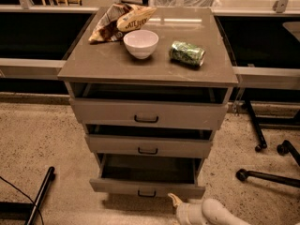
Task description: Close bottom drawer
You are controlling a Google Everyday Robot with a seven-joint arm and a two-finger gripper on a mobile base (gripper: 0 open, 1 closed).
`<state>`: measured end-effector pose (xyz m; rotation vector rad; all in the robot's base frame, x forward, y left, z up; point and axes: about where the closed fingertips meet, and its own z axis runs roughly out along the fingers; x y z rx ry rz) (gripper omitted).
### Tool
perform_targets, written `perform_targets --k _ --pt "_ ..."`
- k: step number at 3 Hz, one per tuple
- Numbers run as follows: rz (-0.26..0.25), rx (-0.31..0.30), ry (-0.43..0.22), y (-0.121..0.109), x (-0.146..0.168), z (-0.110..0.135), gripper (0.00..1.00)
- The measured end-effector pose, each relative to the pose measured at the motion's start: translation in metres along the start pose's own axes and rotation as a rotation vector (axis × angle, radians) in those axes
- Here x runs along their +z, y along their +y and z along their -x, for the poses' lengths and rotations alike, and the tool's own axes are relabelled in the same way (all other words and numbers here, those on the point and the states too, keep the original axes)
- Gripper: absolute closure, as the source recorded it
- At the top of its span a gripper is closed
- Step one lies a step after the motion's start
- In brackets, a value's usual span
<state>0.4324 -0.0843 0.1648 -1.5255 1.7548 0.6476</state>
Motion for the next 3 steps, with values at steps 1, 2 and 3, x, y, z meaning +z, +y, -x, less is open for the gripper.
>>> perform_targets --k 1,2,3 --pt "0.027 -0.015 0.016 0.003 0.005 0.003 0.19" --pt "0.01 -0.02 0.043 -0.02 0.022 0.002 0.5" --pt "-0.056 -0.006 0.069 -0.049 0.034 -0.003 0.78"
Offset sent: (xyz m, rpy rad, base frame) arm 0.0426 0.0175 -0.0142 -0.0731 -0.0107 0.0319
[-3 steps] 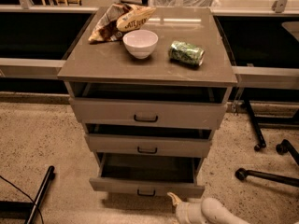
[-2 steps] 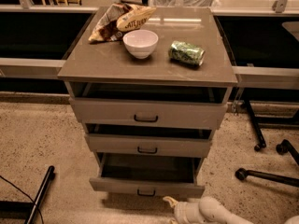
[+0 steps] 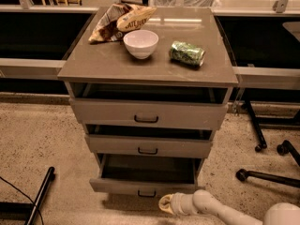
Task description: Close bottom drawer
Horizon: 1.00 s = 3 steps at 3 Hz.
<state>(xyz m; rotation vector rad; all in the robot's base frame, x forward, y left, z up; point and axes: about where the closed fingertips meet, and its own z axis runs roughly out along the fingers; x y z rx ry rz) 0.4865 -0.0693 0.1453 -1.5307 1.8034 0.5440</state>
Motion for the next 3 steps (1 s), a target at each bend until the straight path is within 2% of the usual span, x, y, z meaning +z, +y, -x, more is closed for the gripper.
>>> perform_targets --k 1,3 --pt "-0.066 0.011 0.025 -0.022 0.006 -0.004 0.63" --pt "-0.175 -0.005 0.055 -0.048 0.012 -0.004 0.16"
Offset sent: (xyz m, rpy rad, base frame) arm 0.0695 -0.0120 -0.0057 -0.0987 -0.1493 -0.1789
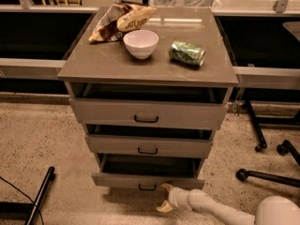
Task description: Close bottom drawer
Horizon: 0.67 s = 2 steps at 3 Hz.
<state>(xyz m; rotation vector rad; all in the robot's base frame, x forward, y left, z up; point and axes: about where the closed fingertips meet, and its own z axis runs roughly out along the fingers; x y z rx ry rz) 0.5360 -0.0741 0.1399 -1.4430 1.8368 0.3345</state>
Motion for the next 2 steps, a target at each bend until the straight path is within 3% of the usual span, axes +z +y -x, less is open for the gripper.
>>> perform_targets --k 1,2 --pt "-0.041 -0.008 -0.018 -0.0103 0.0034 0.0031 0.0" --pt "-0.041 -0.008 -0.018 -0.0103 0.0034 0.0032 0.0"
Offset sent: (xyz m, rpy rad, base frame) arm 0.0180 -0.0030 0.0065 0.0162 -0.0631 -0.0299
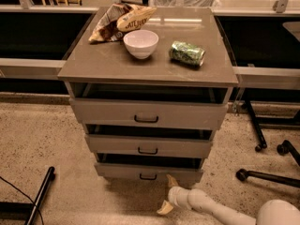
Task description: Close bottom drawer
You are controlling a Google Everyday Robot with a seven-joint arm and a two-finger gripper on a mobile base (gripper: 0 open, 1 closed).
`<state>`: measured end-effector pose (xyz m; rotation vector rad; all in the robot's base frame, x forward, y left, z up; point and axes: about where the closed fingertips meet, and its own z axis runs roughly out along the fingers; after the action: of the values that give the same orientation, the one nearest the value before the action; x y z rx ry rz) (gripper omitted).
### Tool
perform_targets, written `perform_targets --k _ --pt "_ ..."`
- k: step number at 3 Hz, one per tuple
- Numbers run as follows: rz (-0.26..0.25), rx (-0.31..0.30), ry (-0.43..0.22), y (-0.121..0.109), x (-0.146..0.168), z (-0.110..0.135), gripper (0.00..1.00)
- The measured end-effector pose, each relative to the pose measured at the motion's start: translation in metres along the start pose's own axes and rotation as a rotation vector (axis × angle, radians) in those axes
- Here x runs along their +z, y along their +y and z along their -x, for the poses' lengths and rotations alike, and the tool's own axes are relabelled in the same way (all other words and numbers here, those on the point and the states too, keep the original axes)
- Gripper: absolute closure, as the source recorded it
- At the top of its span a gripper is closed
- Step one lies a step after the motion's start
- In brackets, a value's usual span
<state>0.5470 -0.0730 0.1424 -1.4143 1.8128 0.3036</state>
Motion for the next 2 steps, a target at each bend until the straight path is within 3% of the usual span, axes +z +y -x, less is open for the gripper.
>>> perform_targets --k 1,2 --pt "0.019 -0.007 -0.008 0.002 -0.001 0.006 0.0" --pt "0.002 -0.023 0.026 -0.014 0.01 0.005 0.0"
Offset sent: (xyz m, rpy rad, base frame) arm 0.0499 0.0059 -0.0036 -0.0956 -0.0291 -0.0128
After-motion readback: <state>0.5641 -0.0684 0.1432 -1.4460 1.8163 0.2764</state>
